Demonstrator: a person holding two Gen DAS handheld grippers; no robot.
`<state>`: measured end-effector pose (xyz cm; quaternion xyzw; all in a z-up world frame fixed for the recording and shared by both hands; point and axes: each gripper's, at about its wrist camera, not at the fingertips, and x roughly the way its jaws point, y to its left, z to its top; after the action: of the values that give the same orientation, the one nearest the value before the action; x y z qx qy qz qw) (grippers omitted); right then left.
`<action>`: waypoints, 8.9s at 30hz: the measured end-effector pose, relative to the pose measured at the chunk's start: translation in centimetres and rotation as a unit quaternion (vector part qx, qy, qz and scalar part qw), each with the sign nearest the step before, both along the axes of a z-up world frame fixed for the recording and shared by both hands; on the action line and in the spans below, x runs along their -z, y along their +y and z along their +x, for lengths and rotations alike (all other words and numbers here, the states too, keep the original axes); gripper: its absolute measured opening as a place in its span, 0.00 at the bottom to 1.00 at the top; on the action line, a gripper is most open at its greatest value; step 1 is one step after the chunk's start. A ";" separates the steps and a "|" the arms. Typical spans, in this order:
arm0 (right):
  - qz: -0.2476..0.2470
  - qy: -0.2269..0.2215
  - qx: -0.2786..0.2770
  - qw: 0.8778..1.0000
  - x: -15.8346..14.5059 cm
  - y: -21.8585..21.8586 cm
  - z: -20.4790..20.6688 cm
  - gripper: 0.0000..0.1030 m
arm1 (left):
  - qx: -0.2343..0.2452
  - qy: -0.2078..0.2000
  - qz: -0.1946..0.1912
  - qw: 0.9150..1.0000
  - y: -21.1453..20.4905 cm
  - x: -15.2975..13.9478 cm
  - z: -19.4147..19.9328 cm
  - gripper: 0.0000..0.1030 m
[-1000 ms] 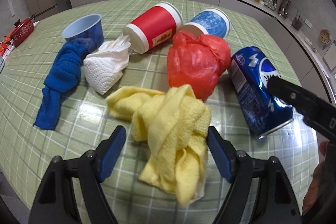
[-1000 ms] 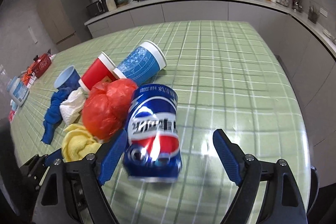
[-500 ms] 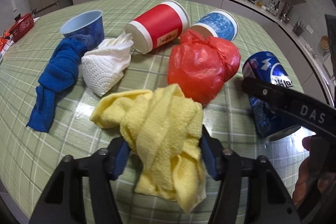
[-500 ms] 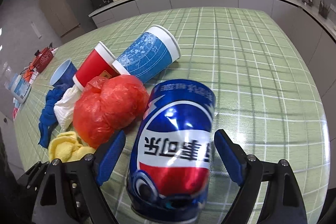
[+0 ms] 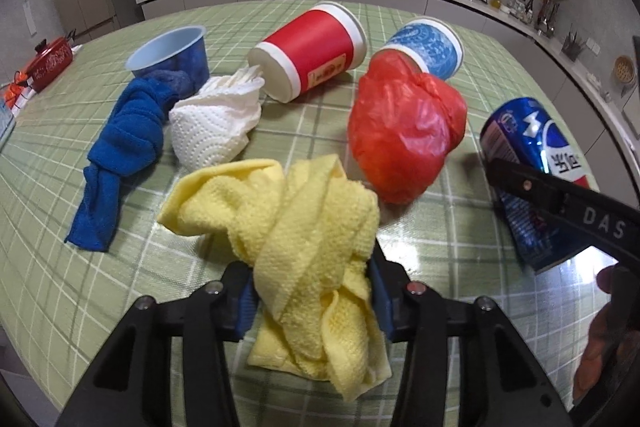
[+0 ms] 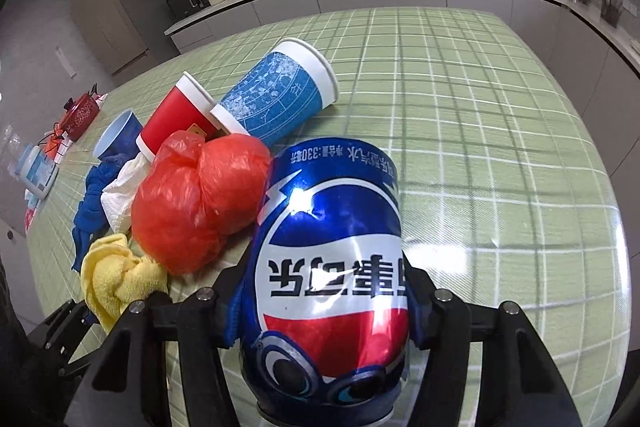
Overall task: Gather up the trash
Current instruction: 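Grasp the yellow cloth with left tool while right tool grasps Pepsi can, then lift the yellow cloth with left tool while right tool lifts Pepsi can, then carry cloth and Pepsi can over the black bucket and release both, then move both tools back to the island toward blue towel and red bag, then grasp the blue towel with left tool while right tool grasps red bag, then lift the blue towel with left tool while right tool lifts red bag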
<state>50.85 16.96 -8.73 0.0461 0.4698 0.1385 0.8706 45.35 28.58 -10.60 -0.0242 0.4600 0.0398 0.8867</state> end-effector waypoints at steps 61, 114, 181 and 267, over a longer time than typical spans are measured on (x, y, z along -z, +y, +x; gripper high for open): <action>0.027 -0.068 0.197 0.978 -5.9 -25.2 -22.6 0.61 | 0.201 -0.108 -0.050 0.972 -21.1 -6.2 -11.7 0.32; 0.027 0.047 0.216 0.975 11.7 -53.1 -20.2 0.78 | 0.181 0.056 -0.038 0.981 -48.4 8.9 -9.9 0.81; 0.021 -0.044 0.038 0.998 -6.1 0.3 -8.4 0.86 | -0.078 -0.059 0.010 0.995 10.2 -5.5 -4.7 0.82; 0.027 -0.031 0.086 0.995 -4.1 4.6 -4.2 0.47 | 0.055 -0.070 -0.055 0.995 11.7 -5.5 0.5 0.36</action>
<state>46.67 21.56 -4.64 0.1056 0.4330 0.0767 0.8919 45.87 40.32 -5.12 -0.0500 0.3990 -0.0363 0.9149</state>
